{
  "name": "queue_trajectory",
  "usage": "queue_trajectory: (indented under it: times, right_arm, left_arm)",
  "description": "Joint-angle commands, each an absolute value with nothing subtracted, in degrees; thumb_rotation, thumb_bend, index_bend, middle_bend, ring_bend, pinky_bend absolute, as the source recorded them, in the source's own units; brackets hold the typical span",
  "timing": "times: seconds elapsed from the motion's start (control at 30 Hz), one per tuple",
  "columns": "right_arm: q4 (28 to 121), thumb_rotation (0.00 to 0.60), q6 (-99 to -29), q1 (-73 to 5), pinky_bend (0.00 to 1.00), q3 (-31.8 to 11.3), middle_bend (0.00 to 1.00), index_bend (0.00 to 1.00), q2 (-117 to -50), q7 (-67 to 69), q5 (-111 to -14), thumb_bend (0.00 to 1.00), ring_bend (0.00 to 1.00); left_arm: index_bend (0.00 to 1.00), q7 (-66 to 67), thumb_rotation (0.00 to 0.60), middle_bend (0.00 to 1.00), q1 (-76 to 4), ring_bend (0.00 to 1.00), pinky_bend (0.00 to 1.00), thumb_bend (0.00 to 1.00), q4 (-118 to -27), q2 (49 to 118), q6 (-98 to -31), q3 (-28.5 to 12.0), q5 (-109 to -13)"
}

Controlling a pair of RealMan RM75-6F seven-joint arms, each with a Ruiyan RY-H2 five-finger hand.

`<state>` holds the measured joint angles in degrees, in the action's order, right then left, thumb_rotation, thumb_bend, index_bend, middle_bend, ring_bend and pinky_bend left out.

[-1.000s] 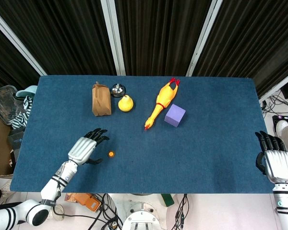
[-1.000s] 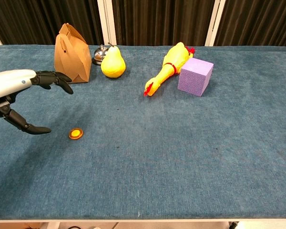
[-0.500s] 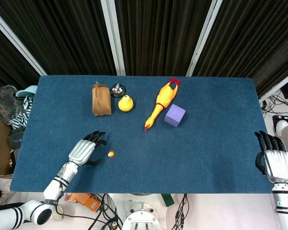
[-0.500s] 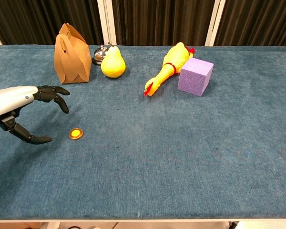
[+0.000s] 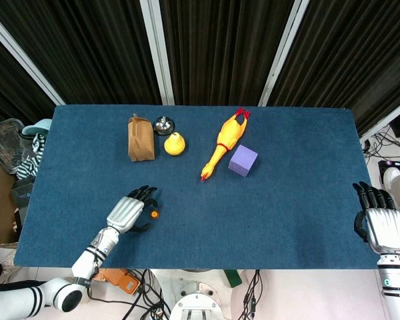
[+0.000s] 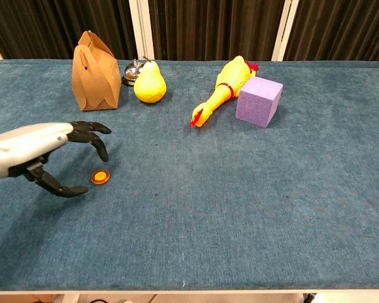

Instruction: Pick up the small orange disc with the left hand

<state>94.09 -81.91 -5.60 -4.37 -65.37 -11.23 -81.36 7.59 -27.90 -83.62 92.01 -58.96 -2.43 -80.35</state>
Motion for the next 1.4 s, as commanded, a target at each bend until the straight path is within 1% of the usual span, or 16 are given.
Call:
queue_trajectory:
  times: [0.03, 0.53, 0.7, 0.87, 1.1, 1.27, 1.4]
  right_arm:
    - [94.1, 0.600, -81.9, -5.6, 0.16, -4.4, 0.15, 0.14, -65.4, -11.2, -81.4, 0.92, 0.17]
    - [94.0, 0.600, -81.7, -5.8, 0.16, -4.4, 0.15, 0.14, -65.5, -11.3, -81.1, 0.92, 0.17]
    - [94.0, 0.600, -81.6, -5.9, 0.16, -4.4, 0.15, 0.14, -65.6, -11.4, -81.2, 0.92, 0.17]
    - [94.1, 0.600, -81.6, -5.9, 0.16, -4.5, 0.15, 0.14, -65.6, -11.3, -81.1, 0.92, 0.17]
    - [94.1, 0.600, -81.7, -5.9, 0.16, -4.4, 0.15, 0.14, -65.7, -11.4, -81.2, 0.92, 0.17]
    - [94.1, 0.600, -81.8, -5.9, 0.16, -4.5, 0.15, 0.14, -65.7, -11.3, -81.1, 0.92, 0.17]
    - [94.2, 0.600, -81.7, -5.9, 0.16, -4.5, 0.15, 0.14, -65.6, -11.3, -81.1, 0.92, 0.17]
  left_arm:
    - [0.37, 8.0, 0.600, 0.06, -28.4, 0.00, 0.15, 0.23, -82.8, 92.8, -58.3, -2.5, -79.7]
    - [0.42, 8.4, 0.600, 0.06, -29.8, 0.00, 0.15, 0.23, -80.8, 94.6, -56.6, -2.7, -78.0]
    - [0.45, 9.0, 0.600, 0.06, -30.2, 0.00, 0.15, 0.23, -80.9, 94.4, -56.4, -2.9, -77.4]
    - [0.49, 9.7, 0.600, 0.06, -30.8, 0.00, 0.15, 0.25, -81.4, 93.4, -55.7, -3.4, -76.6]
    - [0.50, 13.1, 0.600, 0.06, -31.9, 0.00, 0.15, 0.26, -86.5, 88.6, -56.1, -4.7, -75.9]
    - [0.50, 18.5, 0.600, 0.06, -33.5, 0.00, 0.15, 0.26, -93.0, 82.3, -55.9, -7.0, -73.6]
    - [0.50, 23.0, 0.600, 0.06, -35.2, 0.00, 0.15, 0.29, -99.3, 75.4, -55.3, -9.7, -70.1]
